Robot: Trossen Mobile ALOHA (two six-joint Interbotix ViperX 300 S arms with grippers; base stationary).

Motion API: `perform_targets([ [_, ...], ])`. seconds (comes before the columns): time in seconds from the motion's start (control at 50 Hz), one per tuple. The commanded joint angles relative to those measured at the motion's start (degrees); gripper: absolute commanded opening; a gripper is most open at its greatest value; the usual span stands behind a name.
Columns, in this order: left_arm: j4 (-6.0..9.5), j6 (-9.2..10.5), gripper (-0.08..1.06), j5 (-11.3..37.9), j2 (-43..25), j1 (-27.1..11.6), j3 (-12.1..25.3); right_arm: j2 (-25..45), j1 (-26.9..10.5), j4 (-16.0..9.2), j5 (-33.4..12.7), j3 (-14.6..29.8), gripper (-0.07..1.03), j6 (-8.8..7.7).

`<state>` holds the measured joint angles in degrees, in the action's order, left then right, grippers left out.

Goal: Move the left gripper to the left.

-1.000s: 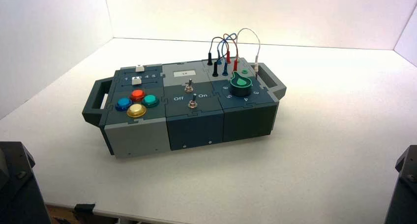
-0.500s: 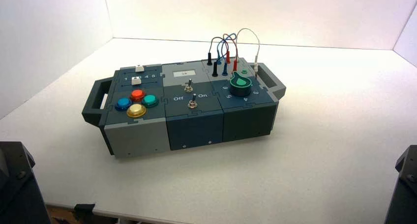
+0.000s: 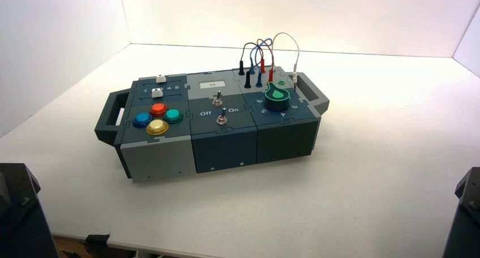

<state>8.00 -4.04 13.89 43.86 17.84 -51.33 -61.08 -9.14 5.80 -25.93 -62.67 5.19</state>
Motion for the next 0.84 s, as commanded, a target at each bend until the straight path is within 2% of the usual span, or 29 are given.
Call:
perform_targets([
  [0.02, -0.09, -0.35, -0.03, -0.7, -2.0, 2.9, 5.0, 0.6, 0.2, -0.2, 0.8, 0.8, -0.02, 0.35],
  [0.14, -0.09, -0.35, -0.03, -0.7, -4.7, 4.5, 8.0, 0.7, 0.2, -0.2, 0.7, 0.8, -0.02, 0.35],
  [0.34, 0.18, -0.18, -0.03, 0.4, -7.5, 4.5, 10.8, 1.0, 0.2, -0.1, 0.8, 0.8, -0.02, 0.26],
  [0.84, 0.26, -0.26, -0.03, 1.8, -7.1, 4.5, 10.6, 1.5, 0.2, -0.2, 0.8, 0.8, -0.02, 0.26],
])
